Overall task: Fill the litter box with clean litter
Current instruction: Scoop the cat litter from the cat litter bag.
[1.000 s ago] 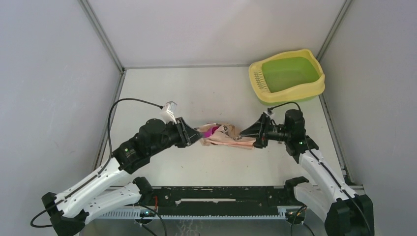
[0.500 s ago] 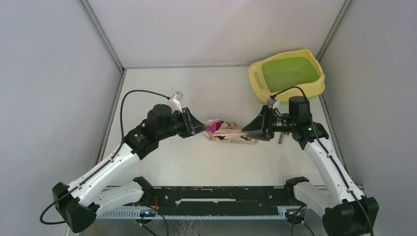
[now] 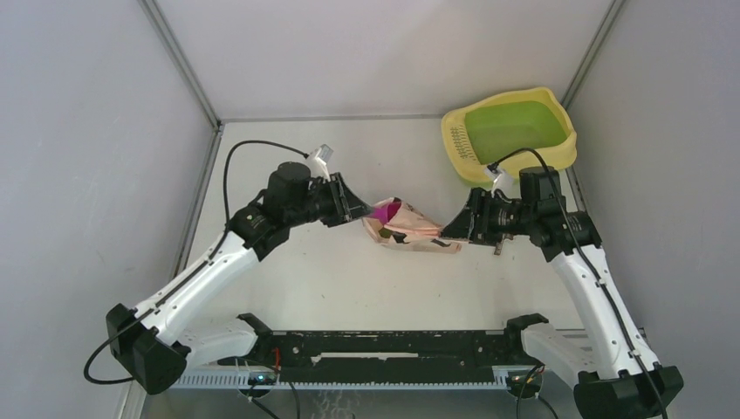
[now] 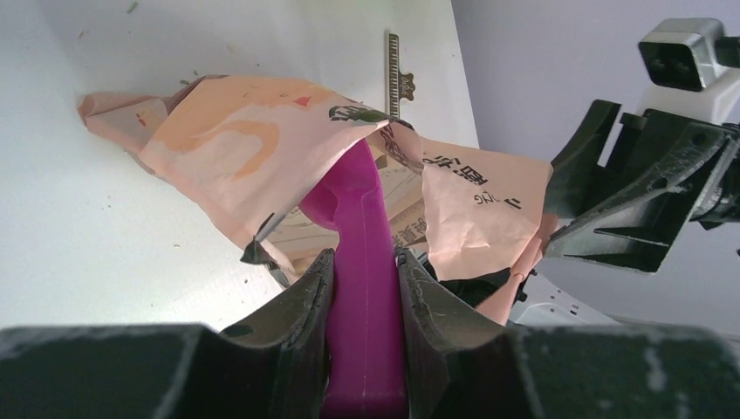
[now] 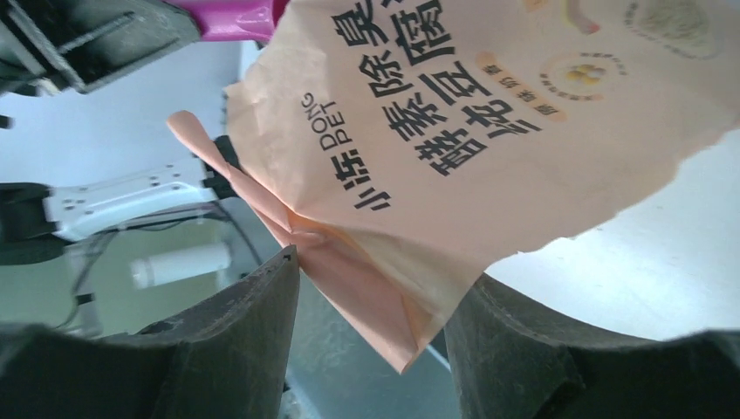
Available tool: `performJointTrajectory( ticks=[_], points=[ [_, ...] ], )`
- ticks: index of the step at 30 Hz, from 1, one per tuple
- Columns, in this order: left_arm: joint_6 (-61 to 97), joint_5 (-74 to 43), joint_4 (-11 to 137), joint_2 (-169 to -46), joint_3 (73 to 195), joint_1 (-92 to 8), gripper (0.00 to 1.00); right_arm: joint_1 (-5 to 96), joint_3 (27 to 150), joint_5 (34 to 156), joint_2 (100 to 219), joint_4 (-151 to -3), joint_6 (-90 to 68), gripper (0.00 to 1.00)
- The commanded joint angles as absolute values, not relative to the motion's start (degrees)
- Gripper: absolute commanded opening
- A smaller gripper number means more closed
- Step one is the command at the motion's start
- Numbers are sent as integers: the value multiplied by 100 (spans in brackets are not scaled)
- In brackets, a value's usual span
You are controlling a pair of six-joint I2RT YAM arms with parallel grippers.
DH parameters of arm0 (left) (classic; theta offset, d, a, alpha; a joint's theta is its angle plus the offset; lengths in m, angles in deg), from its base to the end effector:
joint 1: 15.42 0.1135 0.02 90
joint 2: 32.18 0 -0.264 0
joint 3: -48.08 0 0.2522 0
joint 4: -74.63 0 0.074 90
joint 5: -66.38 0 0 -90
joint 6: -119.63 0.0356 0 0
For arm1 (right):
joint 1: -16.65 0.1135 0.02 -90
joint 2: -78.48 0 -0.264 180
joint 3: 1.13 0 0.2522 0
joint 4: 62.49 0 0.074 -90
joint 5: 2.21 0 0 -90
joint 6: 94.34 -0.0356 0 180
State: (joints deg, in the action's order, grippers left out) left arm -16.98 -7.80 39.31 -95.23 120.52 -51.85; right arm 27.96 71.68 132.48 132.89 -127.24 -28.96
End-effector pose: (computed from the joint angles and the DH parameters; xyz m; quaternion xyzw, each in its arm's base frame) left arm 0.1926 -0.1542 0.3426 -0.0018 0.8428 -0.4356 0.3160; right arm 0.1659 0.0587 0.3359 -0.0409 0.8692 0.4418 0.2182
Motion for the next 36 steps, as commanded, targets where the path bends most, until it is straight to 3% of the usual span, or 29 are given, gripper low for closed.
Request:
performJointTrajectory(
  ticks=[1, 8, 16, 22, 31, 36],
  points=[
    [-1464, -542, 4111, -9709, 12584, -5093, 0, 3098, 7728, 12145, 13100, -13139, -2257, 66],
    [-1375, -429, 4109, -9976, 12711, -4997, 0, 3993, 7916, 10057, 13011, -13311, -2130, 67],
    [-1241, -262, 4057, -10223, 12932, -4829, 0, 4986, 7881, 8531, 12818, -12970, -1543, 70],
    [-1169, -143, 4051, -10341, 13005, -4717, 0, 5552, 7934, 8029, 12818, -12661, -937, 77],
    [-1090, 34, 4052, -10475, 13065, -4599, 0, 6006, 8068, 8243, 13435, -12711, -295, 76],
    [-1064, 85, 4055, -10513, 13084, -4541, 0, 6159, 8253, 8502, 12987, -12436, -203, 78]
  ],
)
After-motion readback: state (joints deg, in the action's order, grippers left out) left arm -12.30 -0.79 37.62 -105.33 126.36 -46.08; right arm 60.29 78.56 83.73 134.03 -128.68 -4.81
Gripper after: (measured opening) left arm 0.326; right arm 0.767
